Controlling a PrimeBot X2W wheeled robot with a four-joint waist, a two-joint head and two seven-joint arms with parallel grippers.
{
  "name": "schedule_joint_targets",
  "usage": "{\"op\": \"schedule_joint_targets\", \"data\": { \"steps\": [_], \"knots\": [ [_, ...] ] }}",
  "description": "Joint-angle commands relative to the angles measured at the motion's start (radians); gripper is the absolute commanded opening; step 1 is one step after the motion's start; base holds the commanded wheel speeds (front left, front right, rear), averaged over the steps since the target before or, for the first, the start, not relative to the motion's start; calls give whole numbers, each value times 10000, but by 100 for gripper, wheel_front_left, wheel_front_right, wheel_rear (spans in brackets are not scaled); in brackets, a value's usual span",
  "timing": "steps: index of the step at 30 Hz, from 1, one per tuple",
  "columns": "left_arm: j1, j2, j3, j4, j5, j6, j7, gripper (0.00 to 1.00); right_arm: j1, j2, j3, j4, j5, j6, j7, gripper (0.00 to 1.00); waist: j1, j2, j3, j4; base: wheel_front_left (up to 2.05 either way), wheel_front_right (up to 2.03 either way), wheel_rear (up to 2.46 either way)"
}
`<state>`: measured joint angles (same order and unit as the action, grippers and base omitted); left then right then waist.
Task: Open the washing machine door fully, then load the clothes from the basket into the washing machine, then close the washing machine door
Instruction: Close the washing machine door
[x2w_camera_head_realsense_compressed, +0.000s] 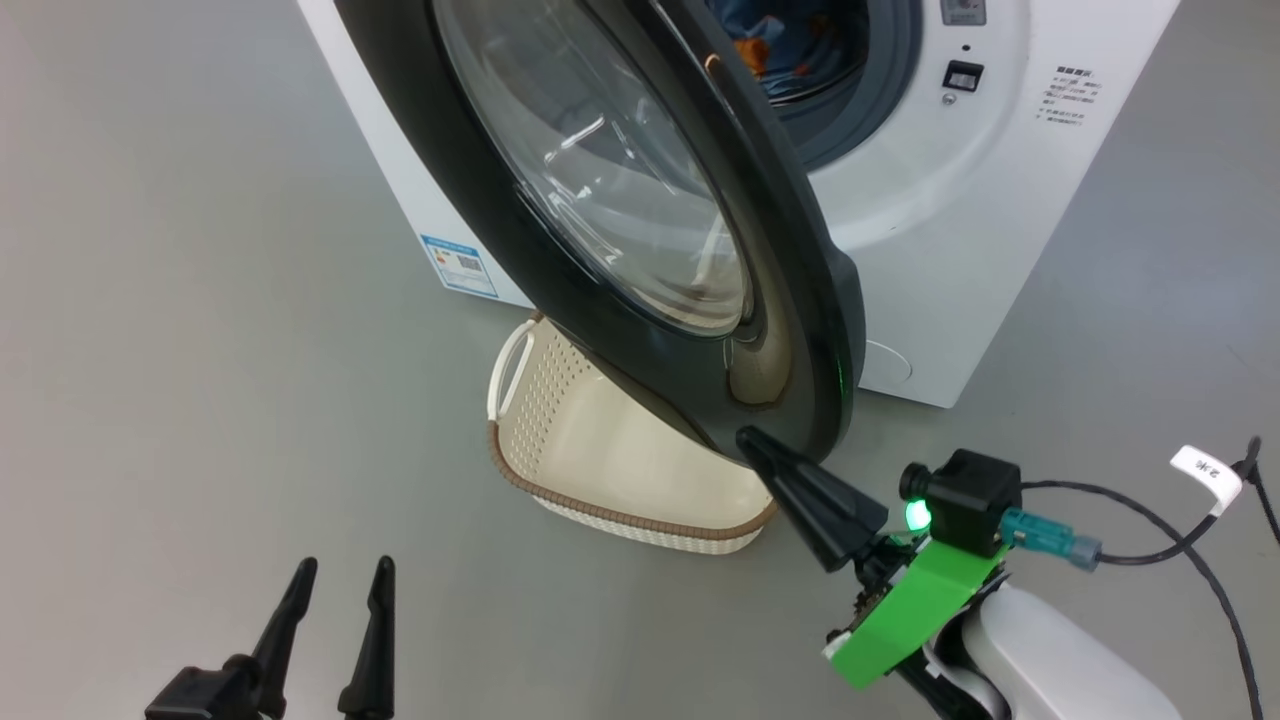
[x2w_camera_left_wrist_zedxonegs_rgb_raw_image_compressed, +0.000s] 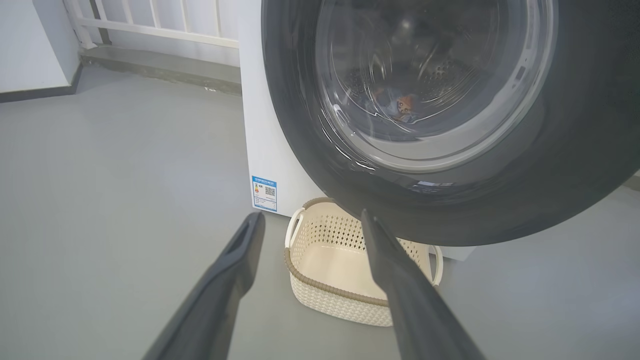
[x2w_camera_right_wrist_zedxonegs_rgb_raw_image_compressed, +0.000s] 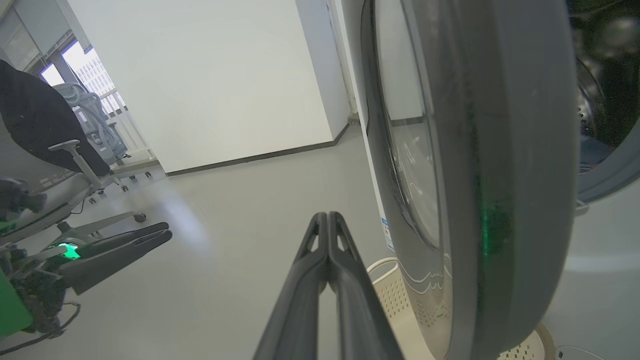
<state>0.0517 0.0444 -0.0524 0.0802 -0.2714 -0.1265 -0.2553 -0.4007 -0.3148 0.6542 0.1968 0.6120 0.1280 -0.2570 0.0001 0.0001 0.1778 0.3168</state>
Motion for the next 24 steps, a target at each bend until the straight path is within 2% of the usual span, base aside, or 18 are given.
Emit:
{"op": "schedule_joint_targets", "data": {
  "steps": [1,6,24],
  "knots": [
    [-407,59,360,-259,-71,71,-65,100,-279,104,13,-213,125,27,-48,0,-1,-1,71,60,0,0,0],
    [-455,59,361,-292,-37,71,-65,100,-384,167,-317,36,104,27,-48,0,-1,-1,135,55,0,0,0],
    [-828,59,-33,-464,-57,57,-65,100,-1043,137,-2659,394,-332,27,-48,0,-1,-1,620,177,0,0,0]
  ]
}}
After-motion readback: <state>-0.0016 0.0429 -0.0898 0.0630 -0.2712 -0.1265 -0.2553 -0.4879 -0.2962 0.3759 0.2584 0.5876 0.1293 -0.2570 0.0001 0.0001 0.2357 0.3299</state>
